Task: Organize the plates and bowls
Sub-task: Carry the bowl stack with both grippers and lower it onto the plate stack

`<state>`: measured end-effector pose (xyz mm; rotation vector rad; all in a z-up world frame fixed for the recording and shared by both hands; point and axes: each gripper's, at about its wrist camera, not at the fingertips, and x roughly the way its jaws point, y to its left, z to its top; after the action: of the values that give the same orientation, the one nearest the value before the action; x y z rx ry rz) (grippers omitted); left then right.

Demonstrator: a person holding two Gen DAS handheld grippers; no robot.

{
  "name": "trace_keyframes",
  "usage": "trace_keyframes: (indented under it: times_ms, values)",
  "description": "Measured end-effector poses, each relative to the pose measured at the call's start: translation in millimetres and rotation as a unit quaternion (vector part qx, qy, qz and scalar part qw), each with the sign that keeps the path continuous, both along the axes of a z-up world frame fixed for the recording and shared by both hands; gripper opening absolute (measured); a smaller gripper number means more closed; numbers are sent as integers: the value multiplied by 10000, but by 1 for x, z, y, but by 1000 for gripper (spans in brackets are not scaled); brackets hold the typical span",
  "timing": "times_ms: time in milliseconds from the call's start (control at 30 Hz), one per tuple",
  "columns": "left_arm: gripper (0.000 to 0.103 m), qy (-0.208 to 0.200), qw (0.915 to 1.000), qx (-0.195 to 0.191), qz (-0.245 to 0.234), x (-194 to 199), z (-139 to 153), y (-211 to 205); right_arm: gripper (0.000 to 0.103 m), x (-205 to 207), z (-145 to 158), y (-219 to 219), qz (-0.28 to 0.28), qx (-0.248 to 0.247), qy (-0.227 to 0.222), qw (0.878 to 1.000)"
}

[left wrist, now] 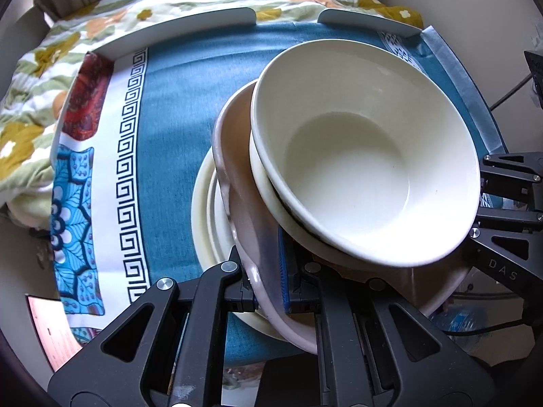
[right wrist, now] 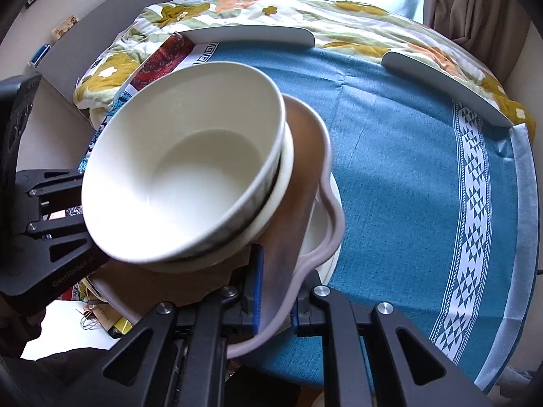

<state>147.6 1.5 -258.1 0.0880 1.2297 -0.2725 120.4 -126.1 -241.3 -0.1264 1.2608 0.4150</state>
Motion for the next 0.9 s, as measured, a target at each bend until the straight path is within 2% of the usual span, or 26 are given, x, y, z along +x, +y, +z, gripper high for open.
trace_keyframes:
  times_ms: [233,400,667,900]
  values:
    - [7,-167,9998,71,7,-3,-1,0,12,-3,-5,-1,-124,103,-85,9998]
    - [8,-396,9987,323,-62,-13,-3,-7,12,-6,-7,0,-136,64,-116,9998]
    - [11,-334,9981,486,-164,-9,-3,-10,12,-4,-9,-2,-247,127,-48,9996]
    - [12,-42,9975,533,-459,-5,-3,-13,16,-4,-2,-7,-438,171,-19,9989]
